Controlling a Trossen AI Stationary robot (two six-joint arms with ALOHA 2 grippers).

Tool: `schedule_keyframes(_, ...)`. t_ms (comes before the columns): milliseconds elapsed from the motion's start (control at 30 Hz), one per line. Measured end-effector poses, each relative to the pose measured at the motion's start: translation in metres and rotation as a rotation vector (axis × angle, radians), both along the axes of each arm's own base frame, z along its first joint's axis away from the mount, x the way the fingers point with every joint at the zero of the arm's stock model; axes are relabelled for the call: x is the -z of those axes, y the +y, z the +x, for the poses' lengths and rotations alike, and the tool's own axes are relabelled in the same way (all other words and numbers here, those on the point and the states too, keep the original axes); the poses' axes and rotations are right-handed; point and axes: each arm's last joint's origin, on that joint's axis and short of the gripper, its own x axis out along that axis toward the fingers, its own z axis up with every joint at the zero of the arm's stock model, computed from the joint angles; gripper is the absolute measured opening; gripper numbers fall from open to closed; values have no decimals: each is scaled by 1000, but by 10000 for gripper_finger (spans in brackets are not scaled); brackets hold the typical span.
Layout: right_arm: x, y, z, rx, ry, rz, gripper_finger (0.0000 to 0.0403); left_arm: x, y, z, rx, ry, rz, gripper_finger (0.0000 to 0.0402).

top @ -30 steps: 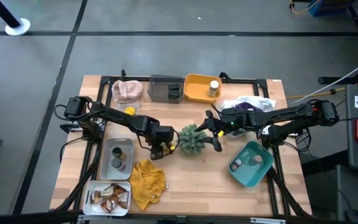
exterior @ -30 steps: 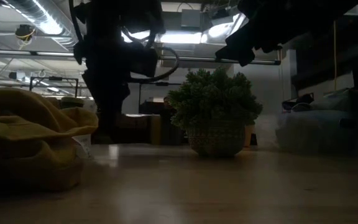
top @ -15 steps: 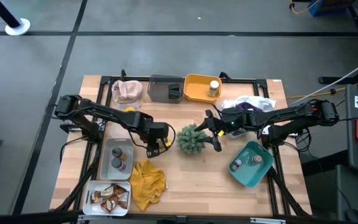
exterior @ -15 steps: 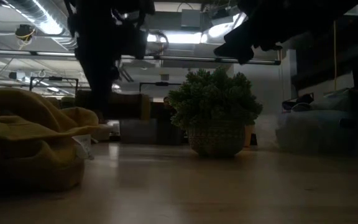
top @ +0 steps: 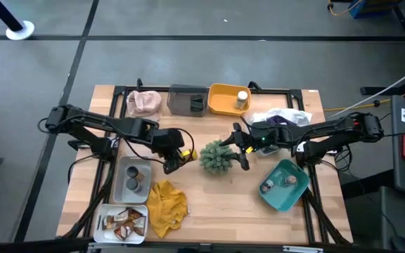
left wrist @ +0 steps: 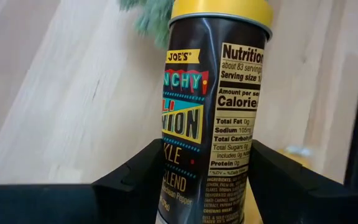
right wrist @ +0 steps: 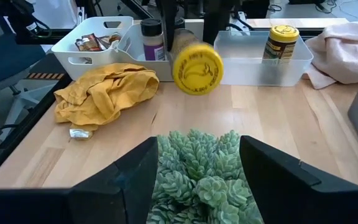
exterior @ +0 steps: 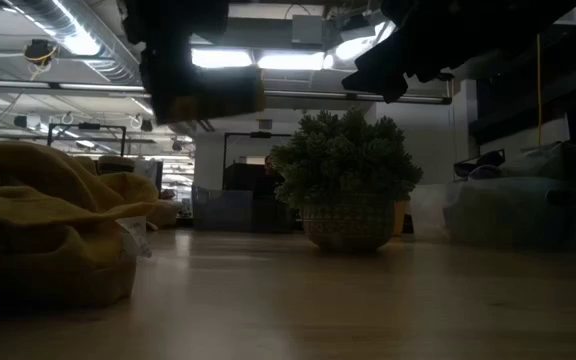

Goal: Sort spices by type
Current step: Put the yellow spice bottle into the transparent bin

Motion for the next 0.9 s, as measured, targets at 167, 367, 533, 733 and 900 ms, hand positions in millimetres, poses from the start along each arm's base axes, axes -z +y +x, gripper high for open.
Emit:
schedule_keyframes(167,0,0,0,-5,-1,10,231,-5,0,4,3,-74,1,191)
schedule_keyframes(367,-1,0,8,12,-61,59,288,-7,0,7,28,-111,15,192)
schedule_keyframes(533,2,0,17,11,-111,59,329,-14,-1,15,24,-217,10,193)
schedule_keyframes(733,3,0,25,9,-179,60,346,-20,-1,20,41,-306,30,193)
schedule_keyframes(900,1,0,26,8,-213,60,345,-24,-1,24,63,-362,69,194)
